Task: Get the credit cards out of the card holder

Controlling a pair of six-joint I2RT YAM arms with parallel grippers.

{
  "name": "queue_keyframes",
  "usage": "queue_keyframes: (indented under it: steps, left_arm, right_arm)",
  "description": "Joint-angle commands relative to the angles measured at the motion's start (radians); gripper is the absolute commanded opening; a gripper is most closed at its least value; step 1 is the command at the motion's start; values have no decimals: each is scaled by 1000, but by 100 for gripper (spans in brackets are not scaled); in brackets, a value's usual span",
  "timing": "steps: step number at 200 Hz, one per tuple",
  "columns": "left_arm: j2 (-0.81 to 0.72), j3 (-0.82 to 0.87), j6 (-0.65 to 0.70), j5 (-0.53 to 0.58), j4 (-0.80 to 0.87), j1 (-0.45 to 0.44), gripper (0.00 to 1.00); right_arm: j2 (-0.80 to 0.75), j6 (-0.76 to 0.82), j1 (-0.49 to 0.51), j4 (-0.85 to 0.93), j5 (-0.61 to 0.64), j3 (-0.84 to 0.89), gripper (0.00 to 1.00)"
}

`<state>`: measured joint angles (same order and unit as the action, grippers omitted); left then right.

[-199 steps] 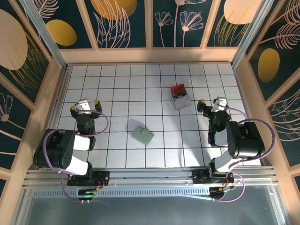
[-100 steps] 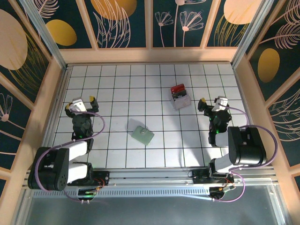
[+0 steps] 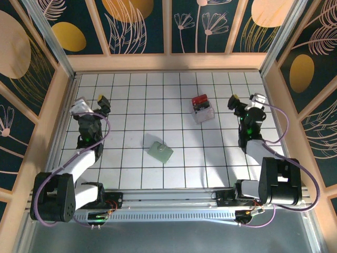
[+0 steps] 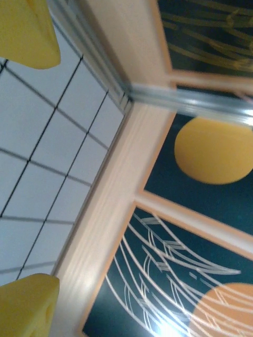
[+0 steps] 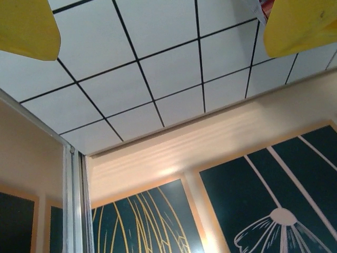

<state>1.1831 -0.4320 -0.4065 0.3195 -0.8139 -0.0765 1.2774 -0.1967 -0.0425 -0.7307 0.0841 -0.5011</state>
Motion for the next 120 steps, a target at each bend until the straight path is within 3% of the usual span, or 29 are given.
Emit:
queue_keyframes:
  steps: [1, 50, 120]
  left_arm:
    - [49, -44, -181, -120, 46, -5, 99]
    - [204, -209, -205, -82, 160, -208, 99]
    - [452, -396, -177, -121, 258, -409, 99]
  right_arm:
    - [33, -108, -19, 191, -22, -72, 99]
    - [156, -170, -30, 359, -142, -204, 99]
    - [367, -243, -28, 419, -434, -341, 84]
